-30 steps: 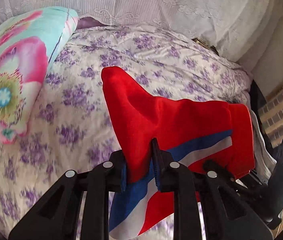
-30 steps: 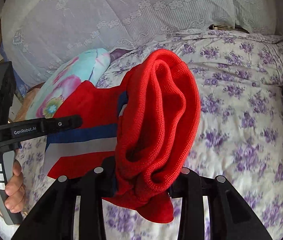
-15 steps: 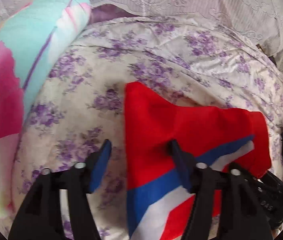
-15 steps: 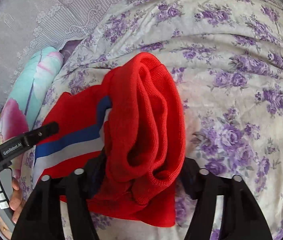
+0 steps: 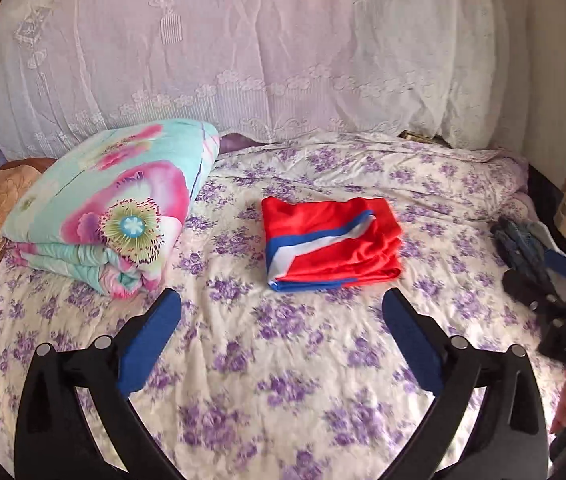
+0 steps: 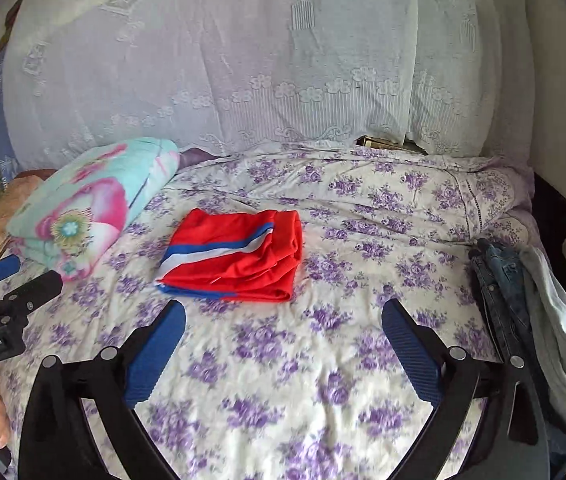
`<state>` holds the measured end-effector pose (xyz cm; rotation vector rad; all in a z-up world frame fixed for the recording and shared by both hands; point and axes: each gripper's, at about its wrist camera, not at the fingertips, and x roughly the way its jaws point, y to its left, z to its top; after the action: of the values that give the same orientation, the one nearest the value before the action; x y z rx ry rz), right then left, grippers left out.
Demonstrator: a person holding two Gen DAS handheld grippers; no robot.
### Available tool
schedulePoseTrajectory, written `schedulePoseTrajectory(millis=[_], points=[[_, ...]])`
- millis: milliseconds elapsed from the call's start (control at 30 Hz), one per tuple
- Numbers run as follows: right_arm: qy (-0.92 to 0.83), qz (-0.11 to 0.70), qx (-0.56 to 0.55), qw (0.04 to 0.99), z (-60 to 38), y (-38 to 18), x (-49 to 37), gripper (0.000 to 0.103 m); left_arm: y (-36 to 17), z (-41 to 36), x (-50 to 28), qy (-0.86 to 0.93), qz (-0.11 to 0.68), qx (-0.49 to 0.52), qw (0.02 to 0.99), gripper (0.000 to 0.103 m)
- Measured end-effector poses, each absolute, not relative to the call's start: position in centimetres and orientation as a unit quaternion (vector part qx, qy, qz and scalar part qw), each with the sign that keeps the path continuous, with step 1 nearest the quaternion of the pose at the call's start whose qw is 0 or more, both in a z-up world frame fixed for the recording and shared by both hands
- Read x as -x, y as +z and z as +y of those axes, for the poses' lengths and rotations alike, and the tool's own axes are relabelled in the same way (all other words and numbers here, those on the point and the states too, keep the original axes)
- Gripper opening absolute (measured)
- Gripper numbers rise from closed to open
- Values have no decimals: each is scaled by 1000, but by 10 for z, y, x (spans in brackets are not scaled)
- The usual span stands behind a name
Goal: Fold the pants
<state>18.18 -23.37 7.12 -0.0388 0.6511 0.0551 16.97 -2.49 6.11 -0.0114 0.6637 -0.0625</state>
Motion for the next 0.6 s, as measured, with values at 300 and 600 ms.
schedulePoseTrajectory(millis=[300,600], points=[[-9,313,-15,949,-219,26,-106,99,55,-60,-83,-5,305,-13,952,98],[-43,291,18,956,-220,4,-93,99,27,-67,-80,2,289,-42,956,98]])
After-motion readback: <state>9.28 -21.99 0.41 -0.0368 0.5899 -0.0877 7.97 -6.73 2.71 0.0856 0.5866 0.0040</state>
